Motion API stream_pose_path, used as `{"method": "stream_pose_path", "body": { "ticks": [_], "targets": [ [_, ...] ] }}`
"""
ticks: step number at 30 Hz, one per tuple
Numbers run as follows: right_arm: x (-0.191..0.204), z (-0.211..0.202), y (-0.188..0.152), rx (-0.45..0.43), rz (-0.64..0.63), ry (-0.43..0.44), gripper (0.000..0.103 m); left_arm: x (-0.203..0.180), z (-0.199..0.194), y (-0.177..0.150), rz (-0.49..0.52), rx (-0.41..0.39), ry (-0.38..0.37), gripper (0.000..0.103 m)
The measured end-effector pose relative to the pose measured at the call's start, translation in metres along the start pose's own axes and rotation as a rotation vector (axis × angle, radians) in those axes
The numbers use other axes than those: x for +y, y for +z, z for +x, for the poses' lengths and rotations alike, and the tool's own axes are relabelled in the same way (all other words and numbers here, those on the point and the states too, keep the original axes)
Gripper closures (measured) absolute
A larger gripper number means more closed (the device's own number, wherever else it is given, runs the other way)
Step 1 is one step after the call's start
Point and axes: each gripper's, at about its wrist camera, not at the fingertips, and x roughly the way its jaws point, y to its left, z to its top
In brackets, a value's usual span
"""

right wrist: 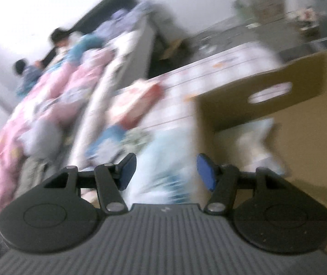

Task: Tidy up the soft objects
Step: 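Move both grippers back to the blue bandage box on the bed, then grasp the blue bandage box with both grippers and lift it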

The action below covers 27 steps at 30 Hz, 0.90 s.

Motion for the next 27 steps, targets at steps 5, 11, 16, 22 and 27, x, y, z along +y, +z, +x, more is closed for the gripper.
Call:
{"method": "stream_pose_path", "body": {
  "ticks": [5, 11, 16, 22, 27],
  "targets": [
    [0.049, 0.054, 0.002, 0.081, 0.038, 0.153, 0.045, 0.014, 0.032, 0.041, 0.111, 0.016, 0.101, 0.015],
    [0.068, 0.158, 0.007, 0.184, 0.218, 0.219, 0.047, 0.028, 0.109, 0.075, 0.236, 0.090, 0.158, 0.026],
    [0.059, 0.231, 0.010, 0.234, 0.345, 0.195, 0.049, 0.039, 0.186, 0.089, 0.286, 0.234, 0.108, 0.036],
    [0.047, 0.268, 0.014, 0.262, 0.377, 0.169, 0.049, 0.058, 0.254, 0.095, 0.299, 0.380, 0.038, 0.024],
    [0.032, 0.272, 0.018, 0.253, 0.385, 0.146, 0.048, 0.068, 0.294, 0.095, 0.282, 0.512, -0.016, 0.024]
  ]
}}
